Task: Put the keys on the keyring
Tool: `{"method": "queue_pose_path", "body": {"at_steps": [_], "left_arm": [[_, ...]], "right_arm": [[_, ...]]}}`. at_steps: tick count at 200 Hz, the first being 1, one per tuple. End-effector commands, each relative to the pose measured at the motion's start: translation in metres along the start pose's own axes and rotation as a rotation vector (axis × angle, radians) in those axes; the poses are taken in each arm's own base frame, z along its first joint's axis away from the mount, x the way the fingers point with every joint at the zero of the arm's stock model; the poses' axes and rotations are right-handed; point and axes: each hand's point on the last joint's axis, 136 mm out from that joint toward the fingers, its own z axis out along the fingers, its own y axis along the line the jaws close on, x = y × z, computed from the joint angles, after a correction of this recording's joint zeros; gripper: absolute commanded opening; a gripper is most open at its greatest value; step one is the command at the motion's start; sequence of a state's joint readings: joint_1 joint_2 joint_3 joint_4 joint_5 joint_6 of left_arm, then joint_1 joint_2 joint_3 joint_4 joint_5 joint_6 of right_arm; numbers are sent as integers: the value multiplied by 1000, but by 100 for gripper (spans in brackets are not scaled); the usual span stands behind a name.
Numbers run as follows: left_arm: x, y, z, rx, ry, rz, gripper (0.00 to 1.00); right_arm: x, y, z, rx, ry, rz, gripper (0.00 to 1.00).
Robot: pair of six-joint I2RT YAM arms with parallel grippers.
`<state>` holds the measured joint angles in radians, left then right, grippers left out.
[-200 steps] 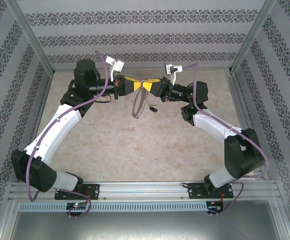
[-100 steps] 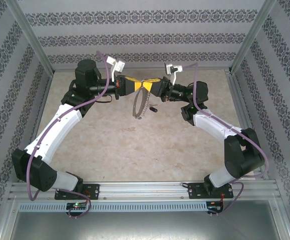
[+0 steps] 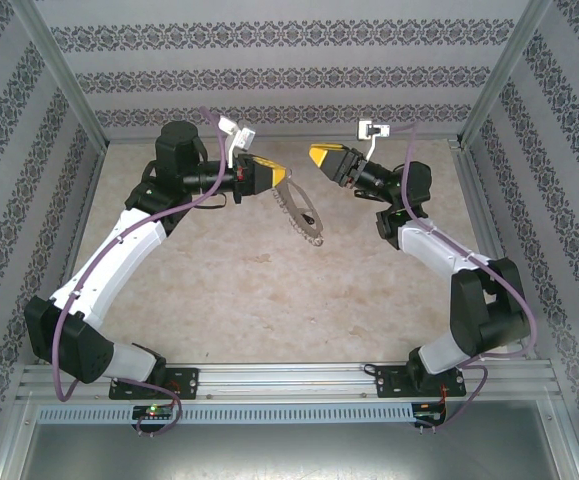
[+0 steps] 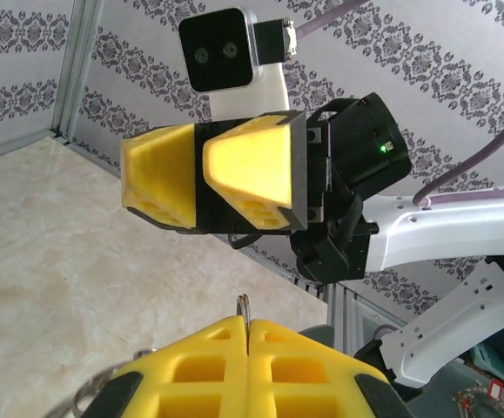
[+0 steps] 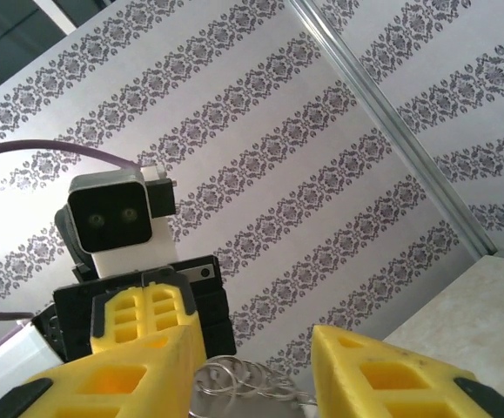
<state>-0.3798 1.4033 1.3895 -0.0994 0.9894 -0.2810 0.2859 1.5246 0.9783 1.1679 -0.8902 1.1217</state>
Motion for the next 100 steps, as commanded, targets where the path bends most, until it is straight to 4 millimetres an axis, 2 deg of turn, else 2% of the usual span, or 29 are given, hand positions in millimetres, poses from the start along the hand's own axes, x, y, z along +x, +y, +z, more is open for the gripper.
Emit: {"method": "queue_pose_path", "body": {"at_steps": [1,29,52,80,100], "left_arm": [[-5,-14,-5,6,-5,87,0],[-2,-14,-7,-7,30,116,0],[2,-15,-7,-1,74,134,0],[6,-16,-7,6,121,163,0],[7,-19,-8,18,143,182,0]], "right_arm": [[-5,33,2,-68,0,-37,41],[8,43,2,-99,74,-53,41],[24,41,-1,-115,136,-58,43],[46,39,-4,-134,194,-78,49],[54,37,-4,-141,206,-86,49]]}}
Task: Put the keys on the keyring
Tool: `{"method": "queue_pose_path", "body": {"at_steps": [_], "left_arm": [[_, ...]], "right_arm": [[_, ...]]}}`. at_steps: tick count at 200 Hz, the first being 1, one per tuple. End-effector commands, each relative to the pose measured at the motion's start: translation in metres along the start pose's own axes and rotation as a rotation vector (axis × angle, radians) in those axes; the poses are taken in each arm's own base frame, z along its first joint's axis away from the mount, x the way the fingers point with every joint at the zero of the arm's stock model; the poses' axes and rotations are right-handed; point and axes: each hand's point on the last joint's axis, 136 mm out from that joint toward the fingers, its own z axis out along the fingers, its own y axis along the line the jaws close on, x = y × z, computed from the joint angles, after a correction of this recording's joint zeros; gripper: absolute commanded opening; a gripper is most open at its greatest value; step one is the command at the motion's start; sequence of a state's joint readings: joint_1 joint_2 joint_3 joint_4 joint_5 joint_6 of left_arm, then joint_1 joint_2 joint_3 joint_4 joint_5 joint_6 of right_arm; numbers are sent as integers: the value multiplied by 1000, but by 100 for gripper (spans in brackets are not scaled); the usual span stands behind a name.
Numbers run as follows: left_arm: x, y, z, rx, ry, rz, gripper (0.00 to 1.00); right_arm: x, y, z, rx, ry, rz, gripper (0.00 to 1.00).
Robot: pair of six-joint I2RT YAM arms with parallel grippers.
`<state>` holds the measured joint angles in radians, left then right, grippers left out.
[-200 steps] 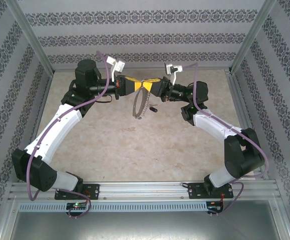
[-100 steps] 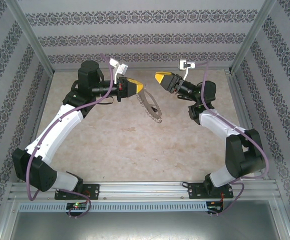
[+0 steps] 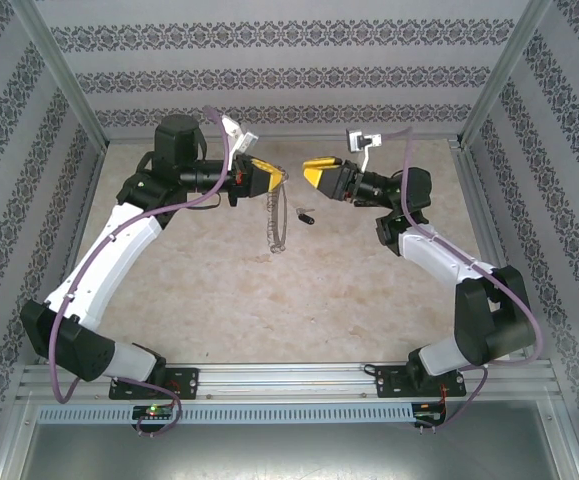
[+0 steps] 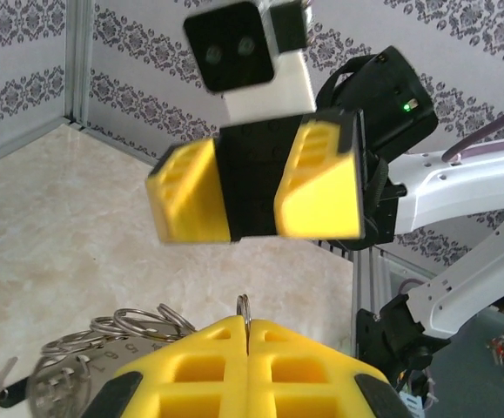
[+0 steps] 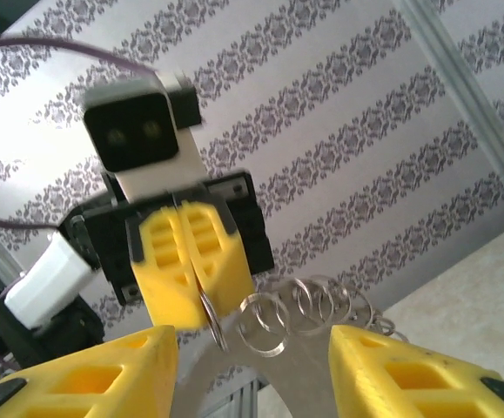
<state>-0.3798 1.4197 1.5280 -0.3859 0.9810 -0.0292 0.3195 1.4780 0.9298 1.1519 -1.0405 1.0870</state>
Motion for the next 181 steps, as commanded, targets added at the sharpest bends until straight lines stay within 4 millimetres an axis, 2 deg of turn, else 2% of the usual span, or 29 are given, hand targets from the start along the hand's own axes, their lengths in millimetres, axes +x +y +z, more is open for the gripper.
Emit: {"method": "queue_pose_path", "body": {"at_steps": [1,47,125,152,181], "left_arm": [[3,-11,0,42,43,64,0],[3,-11,0,51,67,86,0],[-3,-15,4,71,69,103,0],[-3,-17,5,76,74,101,0],[-1,-16,6,79,78,97,0]], "right_arm": [[15,13,2,-52,50,-79,49],[22,26,12,-90,48,-139,43],[19,17,22,-83,-24,-150,33],[16,20,22,-94,-36,-153,27],[14,26,21,-104,-44,-161,27]]}}
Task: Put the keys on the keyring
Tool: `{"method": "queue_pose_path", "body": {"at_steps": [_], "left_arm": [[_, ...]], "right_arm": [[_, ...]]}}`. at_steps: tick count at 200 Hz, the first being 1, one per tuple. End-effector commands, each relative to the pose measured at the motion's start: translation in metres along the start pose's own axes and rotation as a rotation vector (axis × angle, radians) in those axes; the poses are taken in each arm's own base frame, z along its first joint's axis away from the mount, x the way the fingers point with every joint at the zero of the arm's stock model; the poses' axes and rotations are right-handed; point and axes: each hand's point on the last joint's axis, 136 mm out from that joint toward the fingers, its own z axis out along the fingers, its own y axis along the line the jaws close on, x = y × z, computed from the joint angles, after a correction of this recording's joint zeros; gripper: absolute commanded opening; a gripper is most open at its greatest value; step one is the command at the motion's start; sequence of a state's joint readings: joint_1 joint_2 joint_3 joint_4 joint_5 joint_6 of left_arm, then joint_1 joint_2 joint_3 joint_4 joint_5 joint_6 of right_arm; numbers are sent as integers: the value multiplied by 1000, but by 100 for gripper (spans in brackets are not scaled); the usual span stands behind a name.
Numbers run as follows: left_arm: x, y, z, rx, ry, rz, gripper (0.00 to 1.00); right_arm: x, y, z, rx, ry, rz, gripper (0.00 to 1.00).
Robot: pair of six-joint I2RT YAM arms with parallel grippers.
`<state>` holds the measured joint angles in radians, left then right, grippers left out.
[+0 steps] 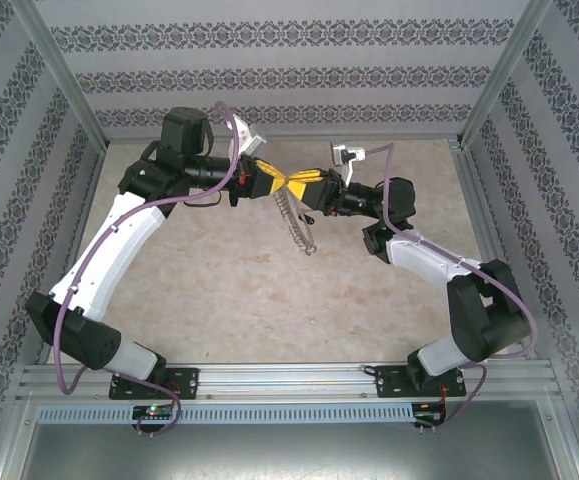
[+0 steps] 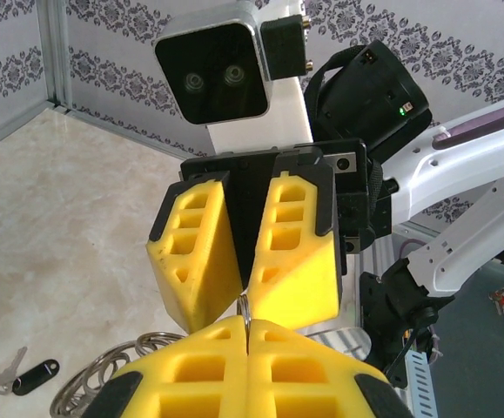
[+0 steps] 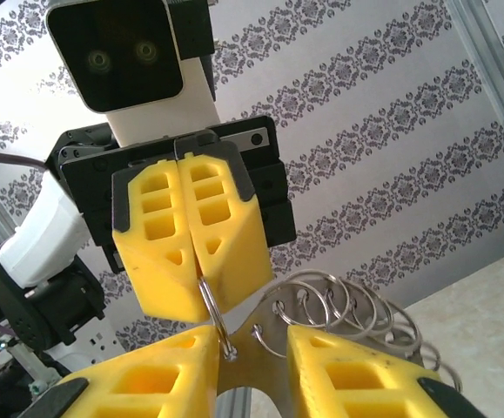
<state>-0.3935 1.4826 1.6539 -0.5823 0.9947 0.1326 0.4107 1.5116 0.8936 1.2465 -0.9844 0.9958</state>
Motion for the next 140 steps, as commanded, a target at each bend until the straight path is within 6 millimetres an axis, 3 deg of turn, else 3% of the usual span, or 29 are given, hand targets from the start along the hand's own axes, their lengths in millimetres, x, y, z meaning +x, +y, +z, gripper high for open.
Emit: {"method": "queue_pose_path", "body": {"at_steps": [1,65,140], "left_arm": [[-7,-11,1,47,-7,41,0],[-6,-11,6,52,-3,35,0],[-11,-10,7,40,-9,40,0]], "right_arm": [[-10,17,2,-46,-37,-73,27],[-15,22,3,-60,-49,-75,26],[-2,14,1,-56,-34,-46,4]]}}
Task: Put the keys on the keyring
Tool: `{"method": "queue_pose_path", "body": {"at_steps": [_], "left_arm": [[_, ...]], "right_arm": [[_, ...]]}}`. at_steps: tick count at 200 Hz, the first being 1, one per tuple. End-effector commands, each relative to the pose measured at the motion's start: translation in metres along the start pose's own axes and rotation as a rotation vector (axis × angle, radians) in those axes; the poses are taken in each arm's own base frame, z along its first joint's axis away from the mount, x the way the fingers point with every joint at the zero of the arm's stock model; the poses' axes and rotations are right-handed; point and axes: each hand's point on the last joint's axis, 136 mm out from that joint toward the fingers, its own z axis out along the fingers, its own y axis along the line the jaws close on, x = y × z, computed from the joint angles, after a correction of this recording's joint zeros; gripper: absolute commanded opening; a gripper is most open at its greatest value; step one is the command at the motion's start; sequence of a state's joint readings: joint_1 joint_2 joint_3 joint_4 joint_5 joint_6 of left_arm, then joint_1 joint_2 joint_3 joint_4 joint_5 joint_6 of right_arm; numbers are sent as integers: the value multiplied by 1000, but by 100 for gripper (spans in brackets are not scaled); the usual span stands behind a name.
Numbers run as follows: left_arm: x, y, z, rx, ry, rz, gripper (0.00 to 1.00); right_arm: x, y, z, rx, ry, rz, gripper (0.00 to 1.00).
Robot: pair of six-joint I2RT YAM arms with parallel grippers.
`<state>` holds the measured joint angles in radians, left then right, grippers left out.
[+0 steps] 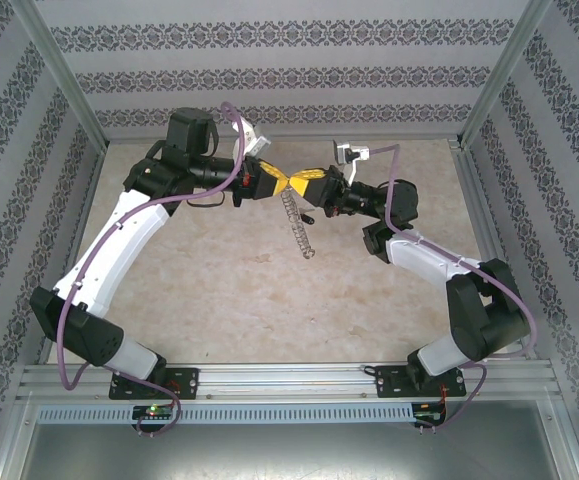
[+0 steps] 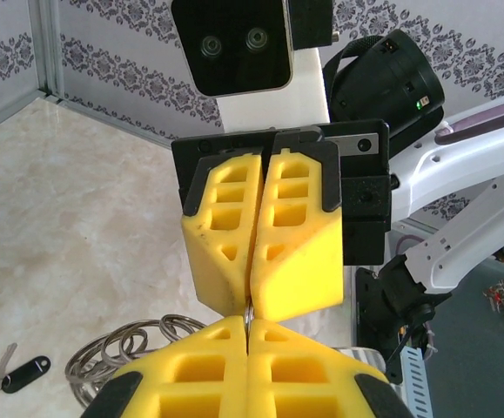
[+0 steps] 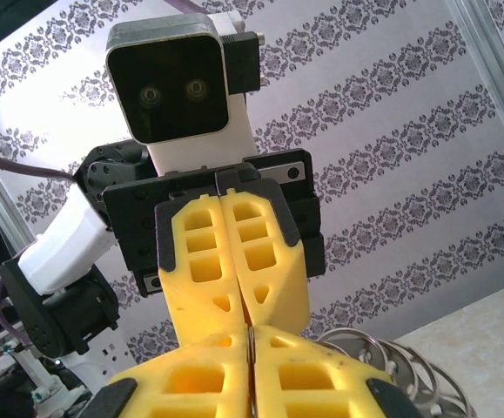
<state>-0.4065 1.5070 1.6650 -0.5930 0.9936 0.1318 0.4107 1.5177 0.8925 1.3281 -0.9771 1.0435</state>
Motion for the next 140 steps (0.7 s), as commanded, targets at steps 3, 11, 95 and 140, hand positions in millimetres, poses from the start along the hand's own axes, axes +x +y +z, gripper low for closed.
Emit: {"method": "queue_pose_path", "body": {"at_steps": [3,11,95,140], "left_arm": [[-15,-11,-1,26,-27,57,0],[-16,-12,-2,27,-28,59,0],[-24,-10,-3,-3,-51,49,2],[-37,-1,-13,-93,-132,13,46]], "right_arm": [[5,5,1,-24,-6,-30,2],[7,4,0,-22,-4,-28,0],[-8,4,0,7,-70,-65,0],[-30,7,-1,31,-146,-107,0]]}}
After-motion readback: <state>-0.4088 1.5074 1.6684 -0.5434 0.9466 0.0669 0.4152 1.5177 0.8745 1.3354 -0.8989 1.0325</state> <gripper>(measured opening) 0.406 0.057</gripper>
